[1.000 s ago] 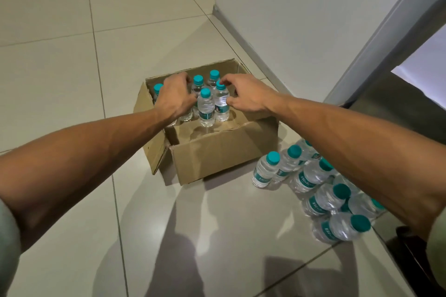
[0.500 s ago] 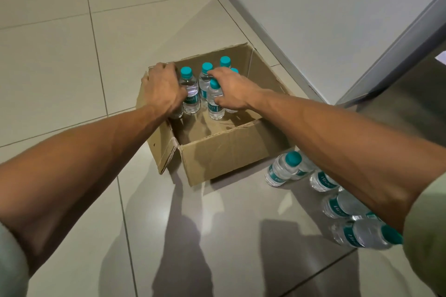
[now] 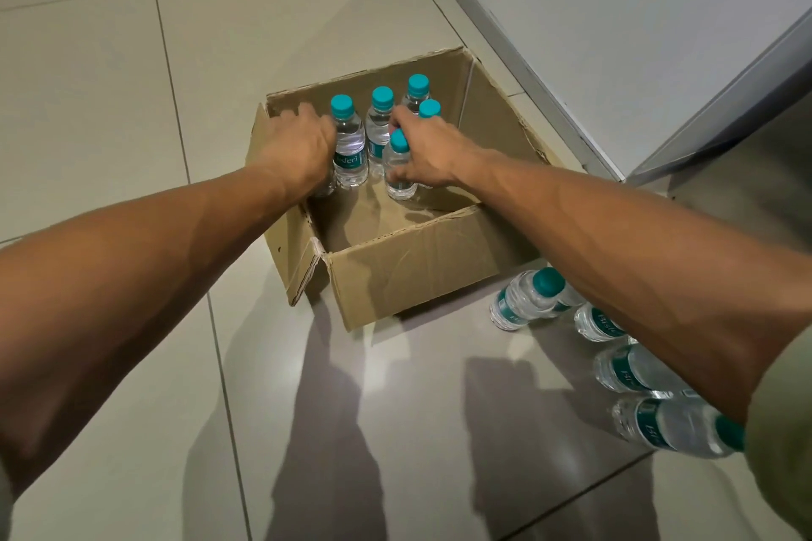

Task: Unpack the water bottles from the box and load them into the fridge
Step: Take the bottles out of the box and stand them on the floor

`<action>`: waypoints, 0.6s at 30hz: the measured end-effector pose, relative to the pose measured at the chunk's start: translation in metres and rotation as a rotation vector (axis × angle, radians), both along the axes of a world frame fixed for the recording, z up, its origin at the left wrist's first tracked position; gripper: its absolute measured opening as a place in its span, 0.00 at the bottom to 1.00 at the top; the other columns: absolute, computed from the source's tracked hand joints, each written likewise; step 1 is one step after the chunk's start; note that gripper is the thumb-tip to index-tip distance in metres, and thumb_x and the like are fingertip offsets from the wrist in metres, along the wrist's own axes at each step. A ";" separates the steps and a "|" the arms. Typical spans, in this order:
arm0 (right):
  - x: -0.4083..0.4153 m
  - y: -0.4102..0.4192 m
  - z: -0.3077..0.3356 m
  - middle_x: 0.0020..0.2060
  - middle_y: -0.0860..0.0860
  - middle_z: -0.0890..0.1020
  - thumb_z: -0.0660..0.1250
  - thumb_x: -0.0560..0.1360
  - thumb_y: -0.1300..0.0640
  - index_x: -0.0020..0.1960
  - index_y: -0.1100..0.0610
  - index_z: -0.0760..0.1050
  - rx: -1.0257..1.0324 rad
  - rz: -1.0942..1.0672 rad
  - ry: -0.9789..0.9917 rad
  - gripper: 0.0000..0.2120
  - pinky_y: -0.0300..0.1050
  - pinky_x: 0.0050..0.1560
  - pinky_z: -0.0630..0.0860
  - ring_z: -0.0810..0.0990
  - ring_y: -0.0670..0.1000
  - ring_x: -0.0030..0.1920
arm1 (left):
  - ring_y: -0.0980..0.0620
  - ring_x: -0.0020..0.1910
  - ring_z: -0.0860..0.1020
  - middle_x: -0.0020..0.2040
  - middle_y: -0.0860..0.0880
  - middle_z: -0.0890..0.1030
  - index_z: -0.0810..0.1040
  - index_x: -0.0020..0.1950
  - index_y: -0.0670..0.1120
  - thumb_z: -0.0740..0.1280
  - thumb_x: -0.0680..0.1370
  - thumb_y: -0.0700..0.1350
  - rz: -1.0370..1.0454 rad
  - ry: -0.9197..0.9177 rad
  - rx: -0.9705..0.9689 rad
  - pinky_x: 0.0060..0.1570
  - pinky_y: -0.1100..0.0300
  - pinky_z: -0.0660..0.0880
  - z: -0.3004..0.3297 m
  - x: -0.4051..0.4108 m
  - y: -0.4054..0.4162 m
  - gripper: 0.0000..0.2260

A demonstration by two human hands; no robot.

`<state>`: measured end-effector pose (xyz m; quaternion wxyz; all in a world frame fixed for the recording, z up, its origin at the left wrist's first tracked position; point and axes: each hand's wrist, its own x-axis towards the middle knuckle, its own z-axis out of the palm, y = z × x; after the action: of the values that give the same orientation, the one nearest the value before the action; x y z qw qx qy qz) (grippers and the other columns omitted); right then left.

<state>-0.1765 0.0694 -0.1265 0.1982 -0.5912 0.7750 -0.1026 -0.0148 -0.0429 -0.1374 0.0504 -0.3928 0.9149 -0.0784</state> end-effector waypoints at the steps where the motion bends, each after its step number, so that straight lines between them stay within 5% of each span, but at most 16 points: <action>1: 0.000 0.002 -0.001 0.66 0.54 0.76 0.76 0.73 0.50 0.72 0.54 0.65 0.006 0.002 -0.011 0.32 0.55 0.65 0.76 0.77 0.55 0.64 | 0.41 0.48 0.75 0.54 0.39 0.73 0.72 0.63 0.43 0.73 0.74 0.45 -0.012 -0.018 0.024 0.45 0.50 0.75 0.001 -0.002 0.002 0.20; 5: 0.002 0.009 -0.004 0.66 0.53 0.78 0.75 0.73 0.51 0.72 0.52 0.70 0.009 0.032 0.005 0.30 0.54 0.66 0.74 0.76 0.55 0.65 | 0.48 0.39 0.71 0.59 0.39 0.68 0.67 0.68 0.43 0.71 0.76 0.38 -0.019 0.000 0.163 0.40 0.54 0.75 0.004 -0.006 0.009 0.23; 13: 0.000 0.025 0.008 0.65 0.53 0.79 0.75 0.74 0.51 0.72 0.54 0.72 0.008 -0.033 -0.063 0.29 0.50 0.64 0.74 0.77 0.53 0.64 | 0.43 0.49 0.78 0.58 0.40 0.78 0.72 0.65 0.42 0.69 0.77 0.40 0.057 0.170 0.350 0.50 0.49 0.79 0.023 -0.007 0.020 0.17; 18: 0.001 0.032 0.026 0.63 0.53 0.80 0.75 0.73 0.52 0.71 0.54 0.72 -0.020 -0.090 -0.128 0.28 0.48 0.62 0.77 0.79 0.51 0.60 | 0.46 0.47 0.76 0.53 0.42 0.78 0.72 0.64 0.41 0.72 0.75 0.43 0.132 0.308 0.410 0.44 0.54 0.76 0.042 -0.005 0.032 0.20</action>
<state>-0.1758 0.1014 -0.1001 0.2366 -0.5499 0.7856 -0.1567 -0.0203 -0.0112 -0.0957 -0.0059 -0.4404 0.8810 0.1727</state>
